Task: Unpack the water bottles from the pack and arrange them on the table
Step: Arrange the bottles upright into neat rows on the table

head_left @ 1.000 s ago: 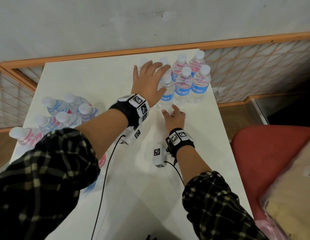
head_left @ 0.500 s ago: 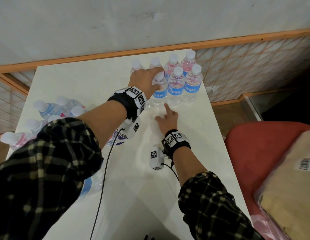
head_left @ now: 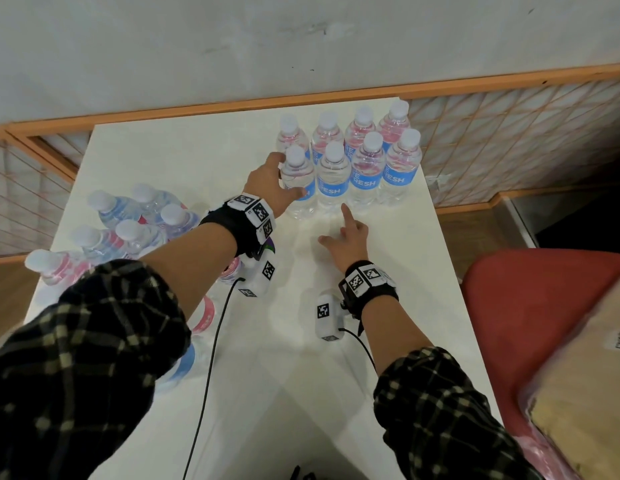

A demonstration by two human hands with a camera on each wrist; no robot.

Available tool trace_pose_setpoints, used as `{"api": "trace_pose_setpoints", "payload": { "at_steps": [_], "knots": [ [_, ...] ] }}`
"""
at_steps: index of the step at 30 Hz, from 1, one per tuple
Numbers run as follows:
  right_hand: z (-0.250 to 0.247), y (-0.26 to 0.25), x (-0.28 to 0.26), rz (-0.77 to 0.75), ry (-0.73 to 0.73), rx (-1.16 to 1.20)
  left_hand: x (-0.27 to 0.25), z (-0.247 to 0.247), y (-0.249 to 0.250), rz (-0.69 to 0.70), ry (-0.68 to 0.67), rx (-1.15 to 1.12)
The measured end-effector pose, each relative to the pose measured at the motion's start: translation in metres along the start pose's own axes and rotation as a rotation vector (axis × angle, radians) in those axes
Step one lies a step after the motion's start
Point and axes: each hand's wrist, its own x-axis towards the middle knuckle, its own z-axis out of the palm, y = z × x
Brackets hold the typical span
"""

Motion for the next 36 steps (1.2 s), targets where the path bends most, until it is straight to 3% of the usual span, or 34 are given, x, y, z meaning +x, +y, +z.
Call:
{"api": "trace_pose_setpoints", "payload": {
  "at_steps": [10,18,22,26,32,36],
  "knots": [
    [0.004,-0.001,0.006,0.035,-0.012,-0.021,0.007,-0.002,-0.001,0.026,-0.007,0.013],
    [0.005,0.004,0.002,-0.010,-0.013,0.009,0.016,-0.001,0.002,-0.083,0.003,-0.129],
    [0.005,0.005,0.001,-0.072,-0.034,-0.022,0.022,-0.003,0.009,-0.081,-0.085,-0.273],
    [0.003,0.006,0.002,-0.076,-0.068,-0.020,0.026,-0.002,0.007,-0.079,-0.103,-0.154],
    [0.003,0.008,0.004,-0.058,-0.080,-0.011,0.026,0.001,0.007,-0.084,-0.095,-0.191],
    [0.003,0.008,0.005,-0.053,-0.085,-0.025,0.027,0.004,0.011,-0.062,-0.164,-0.289]
  ]
}}
